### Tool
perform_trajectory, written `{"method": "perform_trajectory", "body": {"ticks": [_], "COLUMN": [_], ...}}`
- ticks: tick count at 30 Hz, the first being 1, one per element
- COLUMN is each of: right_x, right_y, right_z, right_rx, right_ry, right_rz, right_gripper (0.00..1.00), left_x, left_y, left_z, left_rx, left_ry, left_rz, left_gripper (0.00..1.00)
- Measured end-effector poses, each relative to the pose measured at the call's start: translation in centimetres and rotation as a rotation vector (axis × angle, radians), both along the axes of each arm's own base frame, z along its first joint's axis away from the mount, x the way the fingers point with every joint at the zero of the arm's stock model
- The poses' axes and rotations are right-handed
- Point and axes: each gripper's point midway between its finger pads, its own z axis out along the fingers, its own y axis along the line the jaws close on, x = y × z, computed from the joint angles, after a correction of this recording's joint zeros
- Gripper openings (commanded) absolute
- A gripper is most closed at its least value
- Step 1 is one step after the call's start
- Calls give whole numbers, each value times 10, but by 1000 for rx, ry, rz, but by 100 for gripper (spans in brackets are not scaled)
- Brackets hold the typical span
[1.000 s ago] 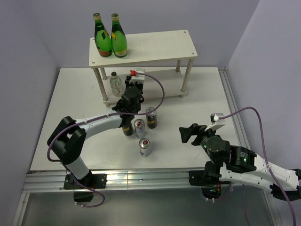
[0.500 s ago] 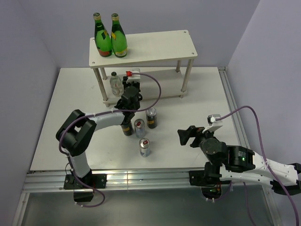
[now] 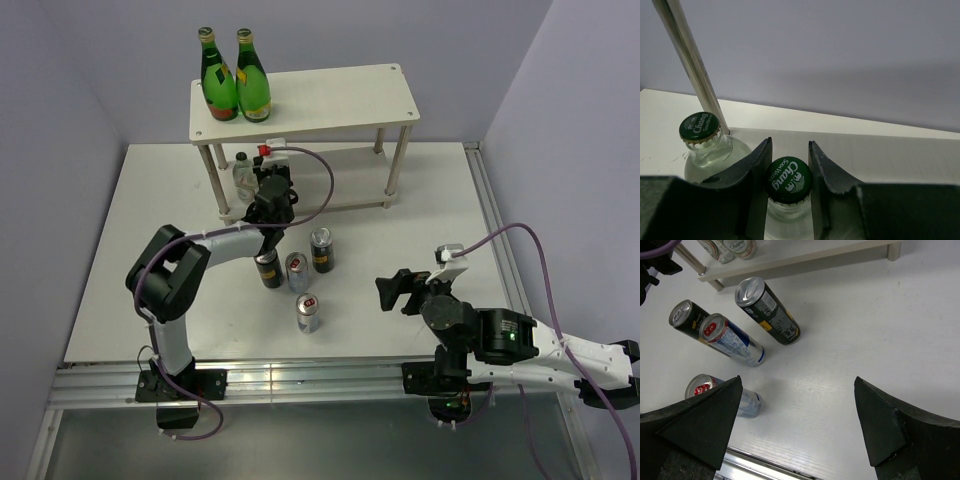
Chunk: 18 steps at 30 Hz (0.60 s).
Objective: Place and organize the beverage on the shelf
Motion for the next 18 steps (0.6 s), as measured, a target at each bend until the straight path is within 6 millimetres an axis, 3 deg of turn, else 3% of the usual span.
{"method": "perform_trajectory", "body": {"ticks": [5, 8, 11, 14, 18], "right_x": [0, 0, 0, 0, 0], "right_y": [0, 0, 0, 0, -1], "right_z": [0, 0, 0, 0, 0], "right_rx": [-2, -1, 1, 2, 3], "right_ry": [0, -1, -1, -2, -3], "right_rz": [-3, -2, -3, -7, -8], "right_gripper": [100, 100, 100, 100, 100], "left_x": [7, 9, 12, 14, 15], "left_y": [2, 1, -1, -3, -3], "left_z": [0, 0, 10, 21, 21], "left_rx": [-11, -11, -29, -59, -71], "left_ry": [1, 4, -15, -41, -43], "left_rz": [8, 10, 10, 9, 9], "left_gripper": [27, 55, 77, 83, 85]}}
